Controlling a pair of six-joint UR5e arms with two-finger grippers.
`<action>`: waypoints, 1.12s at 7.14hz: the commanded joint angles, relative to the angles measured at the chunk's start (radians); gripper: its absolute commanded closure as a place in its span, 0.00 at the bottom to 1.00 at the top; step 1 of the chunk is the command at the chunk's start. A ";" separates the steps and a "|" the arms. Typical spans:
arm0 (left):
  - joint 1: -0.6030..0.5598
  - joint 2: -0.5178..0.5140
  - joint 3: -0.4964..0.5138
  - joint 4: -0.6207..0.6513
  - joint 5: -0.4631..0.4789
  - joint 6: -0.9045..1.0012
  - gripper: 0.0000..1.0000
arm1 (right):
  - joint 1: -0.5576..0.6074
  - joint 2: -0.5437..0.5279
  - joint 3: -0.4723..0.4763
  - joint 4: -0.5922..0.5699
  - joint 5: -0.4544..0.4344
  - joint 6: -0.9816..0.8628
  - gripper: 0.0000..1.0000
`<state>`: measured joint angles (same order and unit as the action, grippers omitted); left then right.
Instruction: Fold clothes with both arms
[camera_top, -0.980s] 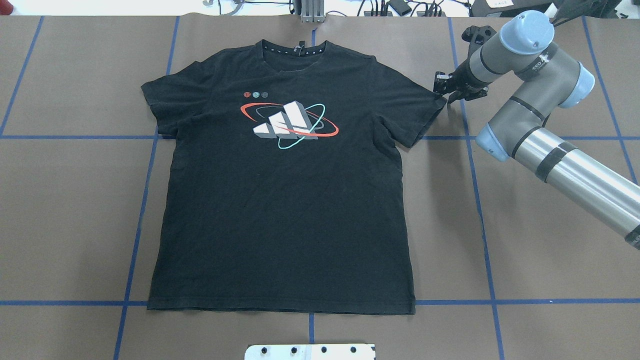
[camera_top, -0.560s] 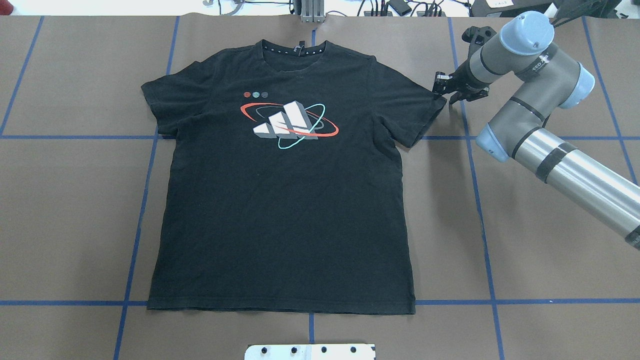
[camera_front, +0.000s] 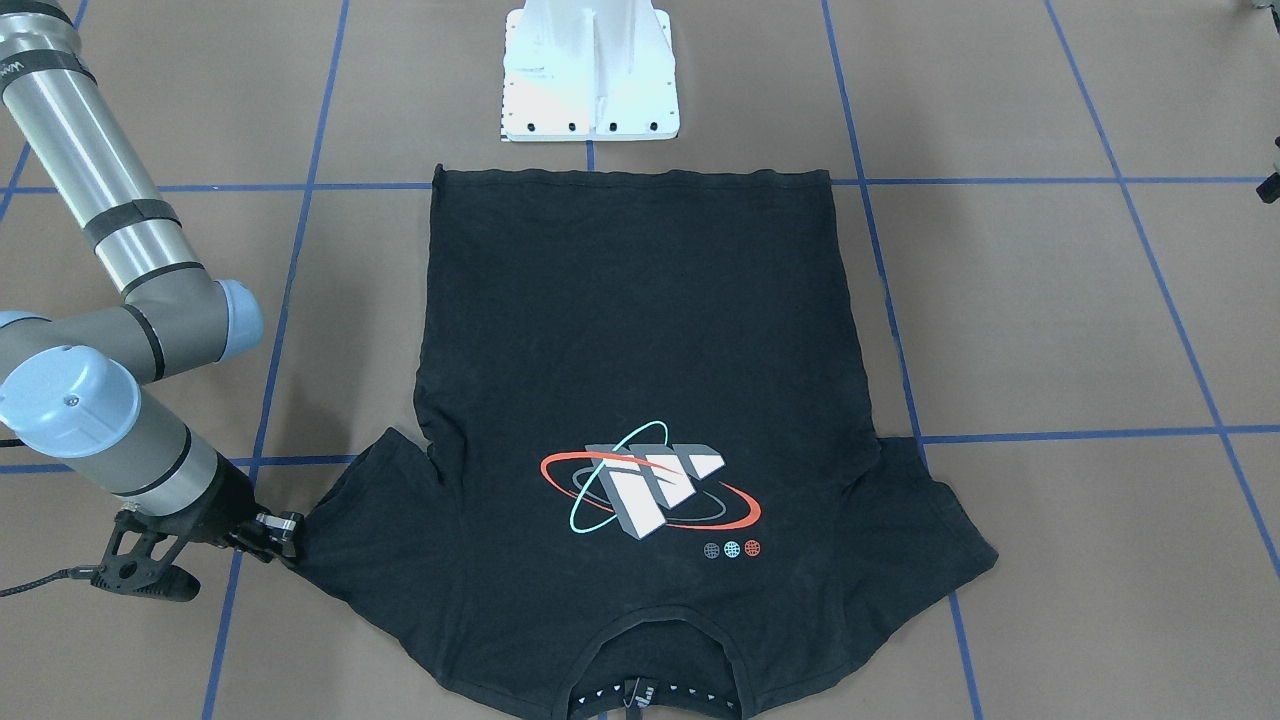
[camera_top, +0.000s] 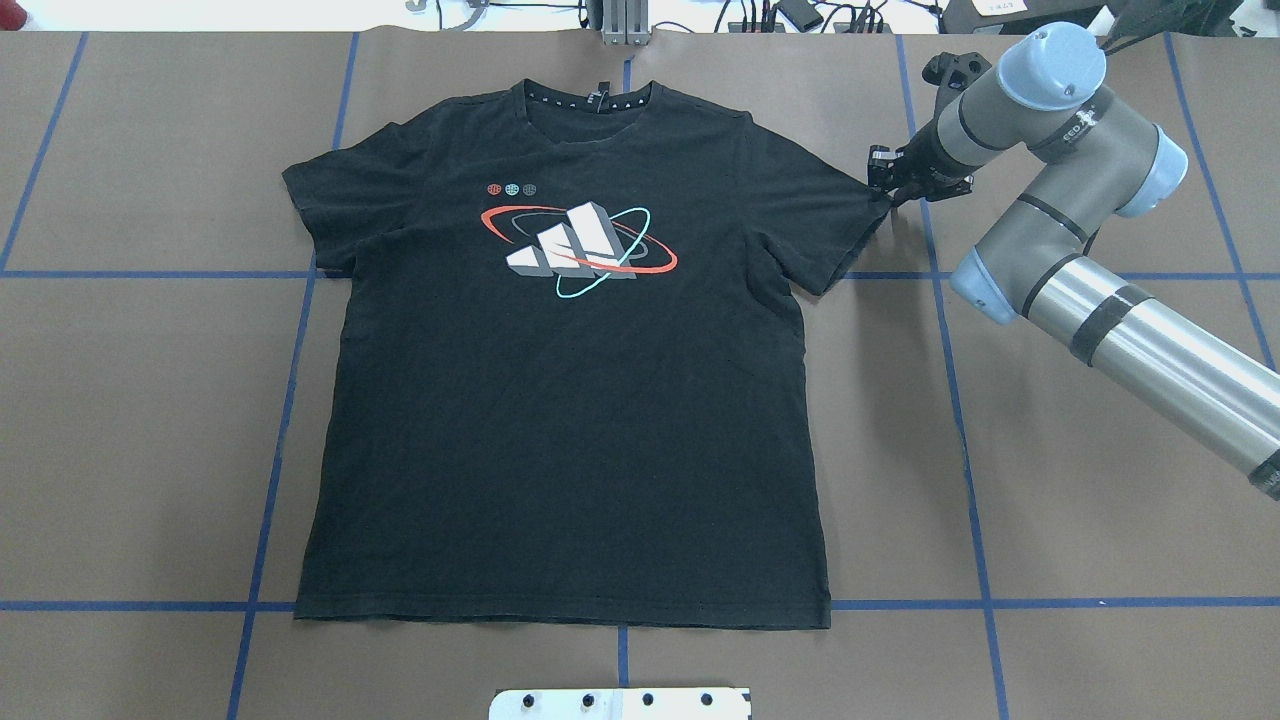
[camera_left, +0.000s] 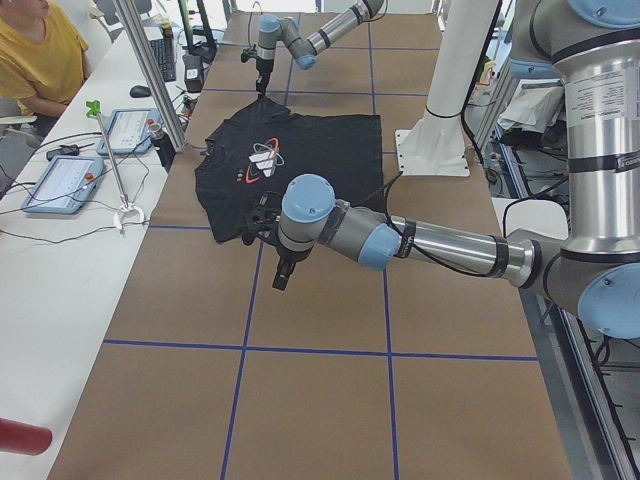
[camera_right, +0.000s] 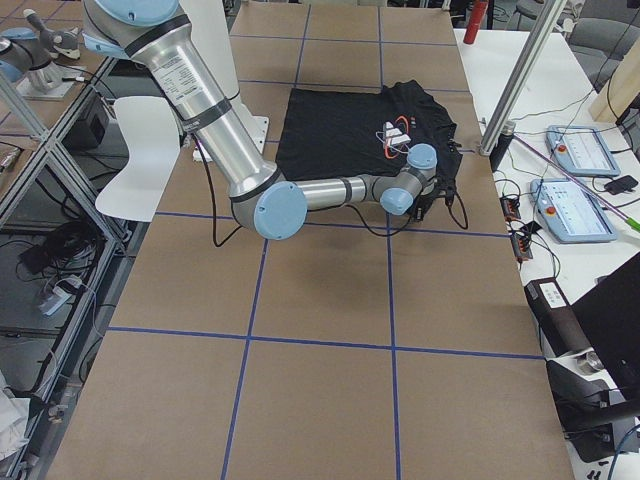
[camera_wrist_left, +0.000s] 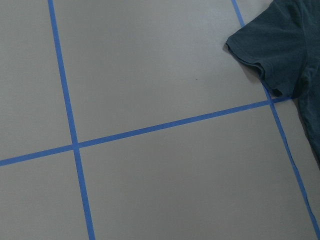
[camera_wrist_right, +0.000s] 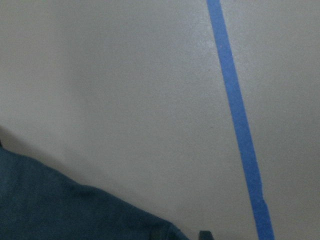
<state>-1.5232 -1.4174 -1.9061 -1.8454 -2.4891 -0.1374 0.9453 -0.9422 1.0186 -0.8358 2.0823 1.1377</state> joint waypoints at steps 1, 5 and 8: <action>0.000 0.000 -0.001 0.000 -0.001 -0.001 0.00 | 0.000 0.000 0.003 0.001 0.001 -0.004 1.00; 0.002 -0.040 -0.013 0.000 -0.002 -0.002 0.00 | 0.003 0.006 0.179 -0.147 0.032 0.014 1.00; 0.006 -0.094 -0.007 -0.002 -0.001 -0.102 0.00 | -0.058 0.167 0.144 -0.244 0.013 0.132 1.00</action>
<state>-1.5183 -1.4981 -1.9165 -1.8468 -2.4901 -0.2182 0.9142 -0.8560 1.1843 -1.0270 2.1069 1.2094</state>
